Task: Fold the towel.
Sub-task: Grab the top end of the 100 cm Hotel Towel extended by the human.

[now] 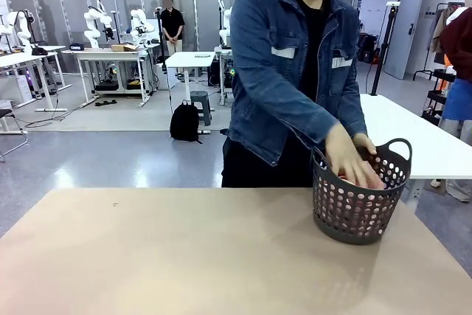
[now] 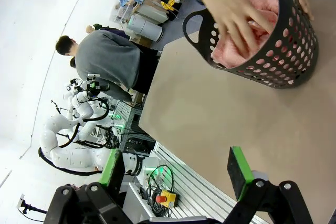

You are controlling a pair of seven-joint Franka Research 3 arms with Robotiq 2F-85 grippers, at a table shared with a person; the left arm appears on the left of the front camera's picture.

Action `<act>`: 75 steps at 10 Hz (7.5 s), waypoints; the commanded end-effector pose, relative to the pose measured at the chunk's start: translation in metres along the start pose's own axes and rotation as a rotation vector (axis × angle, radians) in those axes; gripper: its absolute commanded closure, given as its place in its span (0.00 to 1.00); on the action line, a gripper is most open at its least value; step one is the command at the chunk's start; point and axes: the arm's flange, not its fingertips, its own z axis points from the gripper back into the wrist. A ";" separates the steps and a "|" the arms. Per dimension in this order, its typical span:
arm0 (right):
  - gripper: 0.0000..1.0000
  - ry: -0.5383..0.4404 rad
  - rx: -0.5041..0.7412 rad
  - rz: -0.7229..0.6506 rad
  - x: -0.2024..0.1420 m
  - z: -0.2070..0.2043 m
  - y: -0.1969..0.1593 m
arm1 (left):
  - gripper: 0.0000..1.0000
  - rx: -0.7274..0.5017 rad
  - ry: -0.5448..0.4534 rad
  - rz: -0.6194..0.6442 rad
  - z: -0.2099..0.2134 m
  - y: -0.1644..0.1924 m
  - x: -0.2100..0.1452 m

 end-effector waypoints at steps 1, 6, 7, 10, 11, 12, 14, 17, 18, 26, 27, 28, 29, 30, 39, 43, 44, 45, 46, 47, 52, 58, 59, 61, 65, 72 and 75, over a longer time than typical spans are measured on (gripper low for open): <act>0.00 -0.009 0.011 0.005 0.002 0.001 0.001 | 0.00 -0.007 -0.001 -0.004 0.001 0.000 0.000; 0.00 -0.009 0.011 0.005 0.002 0.001 0.001 | 0.00 -0.007 -0.001 -0.004 0.001 0.000 0.000; 0.00 -0.009 0.011 0.005 0.002 0.001 0.001 | 0.00 -0.007 -0.001 -0.004 0.001 0.000 0.000; 0.00 -0.009 0.011 0.005 0.002 0.001 0.001 | 0.00 -0.007 -0.001 -0.004 0.001 0.000 0.000; 0.00 -0.009 0.011 0.005 0.002 0.001 0.001 | 0.00 -0.007 -0.001 -0.004 0.001 0.000 0.000; 0.00 -0.009 0.011 0.005 0.002 0.001 0.001 | 0.00 -0.007 -0.001 -0.004 0.001 0.000 0.000; 0.00 -0.009 0.011 0.005 0.002 0.001 0.001 | 0.00 -0.007 -0.001 -0.004 0.001 0.000 0.000; 0.00 -0.009 0.011 0.005 0.002 0.001 0.001 | 0.00 -0.007 -0.001 -0.004 0.001 0.000 0.000; 0.00 -0.009 0.011 0.005 0.002 0.001 0.001 | 0.00 -0.007 -0.001 -0.004 0.001 0.000 0.000; 0.00 -0.009 0.011 0.005 0.002 0.001 0.001 | 0.00 -0.007 -0.001 -0.004 0.001 0.000 0.000; 0.00 -0.009 0.011 0.005 0.002 0.001 0.001 | 0.00 -0.007 -0.001 -0.004 0.001 0.000 0.000; 0.00 -0.009 0.011 0.005 0.002 0.001 0.001 | 0.00 -0.007 -0.001 -0.004 0.001 0.000 0.000; 0.00 -0.009 0.011 0.005 0.002 0.001 0.001 | 0.00 -0.007 -0.001 -0.004 0.001 0.000 0.000; 0.00 -0.009 0.011 0.005 0.002 0.001 0.001 | 0.00 -0.007 -0.001 -0.004 0.001 0.000 0.000; 0.00 -0.009 0.011 0.005 0.002 0.001 0.001 | 0.00 -0.007 -0.001 -0.004 0.001 0.000 0.000; 0.00 -0.009 0.011 0.005 0.002 0.001 0.001 | 0.00 -0.007 -0.001 -0.004 0.001 0.000 0.000; 0.00 -0.009 0.011 0.005 0.002 0.001 0.001 | 0.00 -0.007 -0.001 -0.004 0.001 0.000 0.000; 0.00 -0.009 0.011 0.005 0.002 0.001 0.001 | 0.00 -0.007 -0.001 -0.004 0.001 0.000 0.000; 0.00 -0.009 0.011 0.005 0.002 0.001 0.001 | 0.00 -0.007 -0.001 -0.004 0.001 0.000 0.000; 0.00 -0.009 0.011 0.005 0.002 0.001 0.001 | 0.00 -0.007 -0.001 -0.004 0.001 0.000 0.000; 0.00 -0.009 0.011 0.005 0.002 0.001 0.001 | 0.00 -0.007 -0.001 -0.004 0.001 0.000 0.000; 0.00 -0.009 0.011 0.005 0.002 0.001 0.001 | 0.00 -0.007 -0.001 -0.004 0.001 0.000 0.000; 0.00 -0.009 0.011 0.005 0.002 0.001 0.001 | 0.00 -0.007 -0.001 -0.004 0.001 0.000 0.000; 0.00 -0.009 0.011 0.005 0.002 0.001 0.001 | 0.00 -0.007 -0.001 -0.004 0.001 0.000 0.000; 0.00 -0.009 0.011 0.005 0.002 0.001 0.001 | 0.00 -0.007 -0.001 -0.004 0.001 0.000 0.000; 0.00 0.151 -0.333 0.762 0.037 -0.015 0.158 | 0.00 0.397 0.280 -0.711 -0.029 -0.147 0.003; 0.00 0.262 -0.435 1.141 0.037 -0.053 0.247 | 0.00 0.545 0.387 -1.112 -0.086 -0.223 -0.020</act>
